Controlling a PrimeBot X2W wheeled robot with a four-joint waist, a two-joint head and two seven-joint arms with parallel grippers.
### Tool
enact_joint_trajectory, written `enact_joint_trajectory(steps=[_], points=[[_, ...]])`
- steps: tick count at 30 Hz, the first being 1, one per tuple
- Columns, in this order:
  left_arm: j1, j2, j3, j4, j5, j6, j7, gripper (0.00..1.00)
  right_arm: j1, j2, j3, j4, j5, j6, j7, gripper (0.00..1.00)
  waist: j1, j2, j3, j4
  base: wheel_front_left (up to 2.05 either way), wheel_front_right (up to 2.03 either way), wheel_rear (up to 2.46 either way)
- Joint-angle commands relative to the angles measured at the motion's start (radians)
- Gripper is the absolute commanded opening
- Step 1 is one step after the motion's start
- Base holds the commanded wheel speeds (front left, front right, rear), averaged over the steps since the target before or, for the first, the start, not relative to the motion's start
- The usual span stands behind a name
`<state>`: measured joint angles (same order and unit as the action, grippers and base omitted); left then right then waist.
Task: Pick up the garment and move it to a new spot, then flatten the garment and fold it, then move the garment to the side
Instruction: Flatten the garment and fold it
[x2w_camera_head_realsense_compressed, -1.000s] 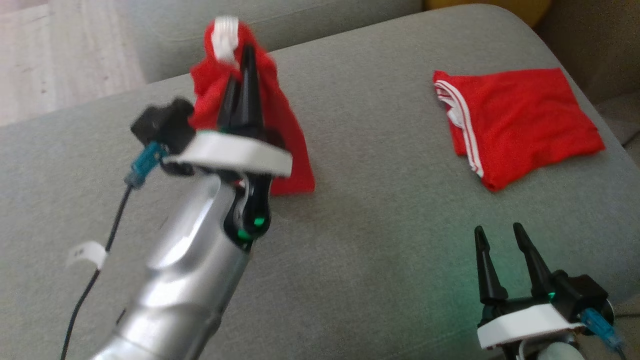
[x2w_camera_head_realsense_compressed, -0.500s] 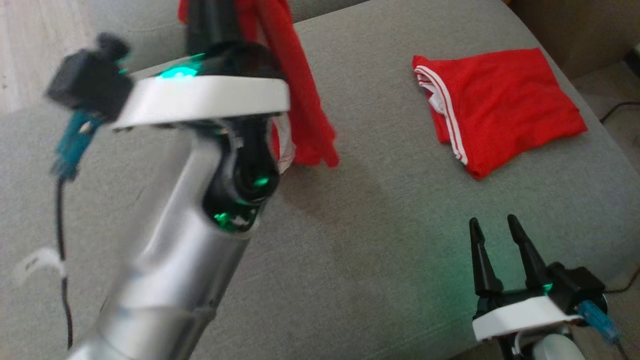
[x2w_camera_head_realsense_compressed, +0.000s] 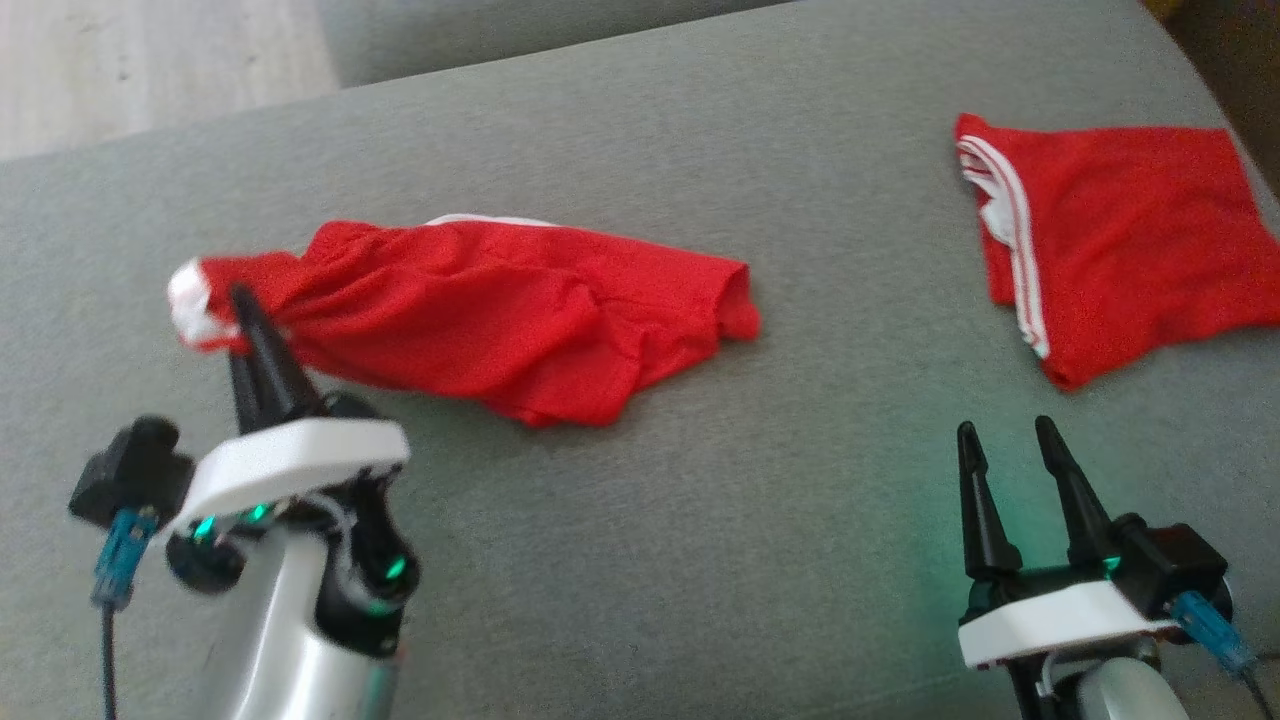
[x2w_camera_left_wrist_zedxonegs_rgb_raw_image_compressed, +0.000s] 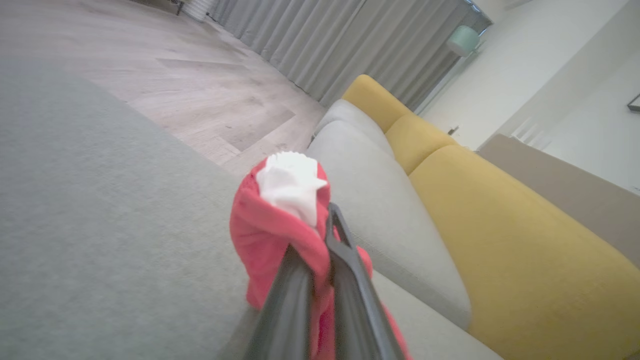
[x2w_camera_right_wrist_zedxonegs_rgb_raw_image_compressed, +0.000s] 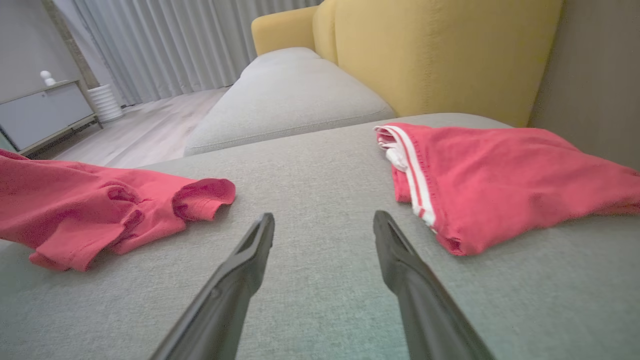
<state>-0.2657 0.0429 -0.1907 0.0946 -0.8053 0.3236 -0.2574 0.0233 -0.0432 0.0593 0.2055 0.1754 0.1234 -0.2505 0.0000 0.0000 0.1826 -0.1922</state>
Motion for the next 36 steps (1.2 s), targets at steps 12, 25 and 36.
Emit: enact_joint_trajectory(steps=[12, 25, 36], points=[[0.022, 0.007, 0.034, 0.295, -0.033, -0.139, -0.004, 1.0, -0.038, -0.007, 0.03, -0.015, -0.021, 0.007, -0.011, 1.0, 0.0, 0.0, -0.022, 0.095, 0.0, 0.0, 0.0], [0.211, 0.133, 0.024, 0.132, 0.212, -0.172, 0.0, 1.0, -0.009, -0.007, 0.028, -0.028, -0.023, 0.007, -0.011, 1.0, 0.0, 0.0, -0.048, 0.073, 0.0, 0.0, 0.0], [-0.012, 0.069, -0.247, 0.103, 0.355, -0.225, 0.181, 1.0, -0.033, -0.007, 0.056, -0.032, -0.024, 0.007, -0.011, 1.0, 0.0, 0.0, -0.015, 0.013, 0.0, 0.0, 0.0]])
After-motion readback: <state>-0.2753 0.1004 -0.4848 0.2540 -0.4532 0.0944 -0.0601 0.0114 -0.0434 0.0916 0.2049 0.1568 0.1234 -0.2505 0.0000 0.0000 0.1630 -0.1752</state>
